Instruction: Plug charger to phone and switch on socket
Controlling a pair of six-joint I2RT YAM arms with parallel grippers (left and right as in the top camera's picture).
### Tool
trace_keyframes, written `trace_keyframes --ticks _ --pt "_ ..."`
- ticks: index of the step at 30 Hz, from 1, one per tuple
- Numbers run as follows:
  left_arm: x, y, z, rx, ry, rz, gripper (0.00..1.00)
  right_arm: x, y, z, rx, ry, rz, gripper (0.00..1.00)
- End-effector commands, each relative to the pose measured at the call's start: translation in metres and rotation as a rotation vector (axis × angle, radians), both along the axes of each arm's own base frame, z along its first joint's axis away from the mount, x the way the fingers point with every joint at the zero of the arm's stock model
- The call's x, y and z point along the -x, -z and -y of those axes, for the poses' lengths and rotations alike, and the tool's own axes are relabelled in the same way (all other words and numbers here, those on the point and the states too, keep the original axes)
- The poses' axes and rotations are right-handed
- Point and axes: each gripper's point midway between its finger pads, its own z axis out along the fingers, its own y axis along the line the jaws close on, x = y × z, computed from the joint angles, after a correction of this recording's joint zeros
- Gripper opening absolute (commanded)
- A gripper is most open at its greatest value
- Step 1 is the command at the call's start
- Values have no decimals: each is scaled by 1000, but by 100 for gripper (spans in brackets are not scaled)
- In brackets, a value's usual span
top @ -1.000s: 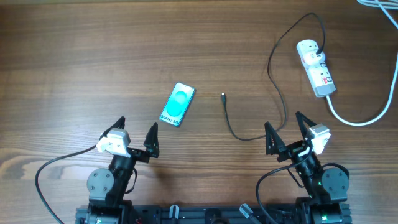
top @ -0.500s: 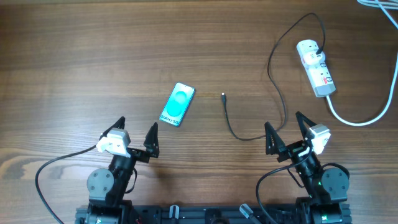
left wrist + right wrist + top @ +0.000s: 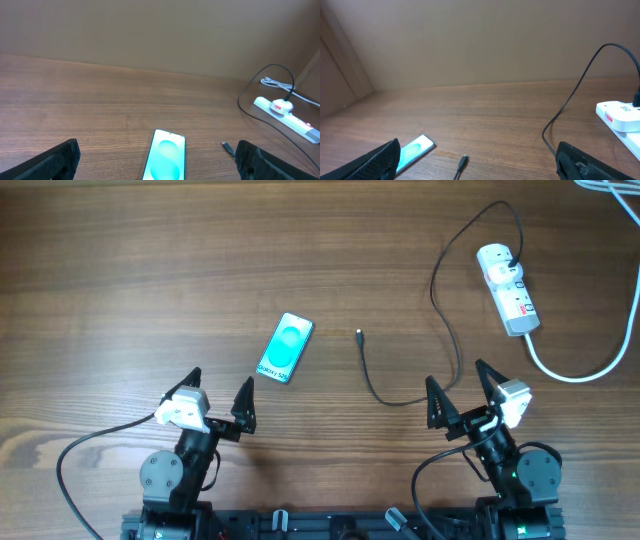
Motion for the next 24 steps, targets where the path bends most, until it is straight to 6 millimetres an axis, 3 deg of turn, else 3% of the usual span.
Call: trace_keyframes --ticks 1,24 --pt "0 3 -1 7 -6 -6 100 1 -2 -2 -13 -11 6 100" --pt "0 3 -1 7 -6 -4 100 1 -3 -2 -12 -10 11 100"
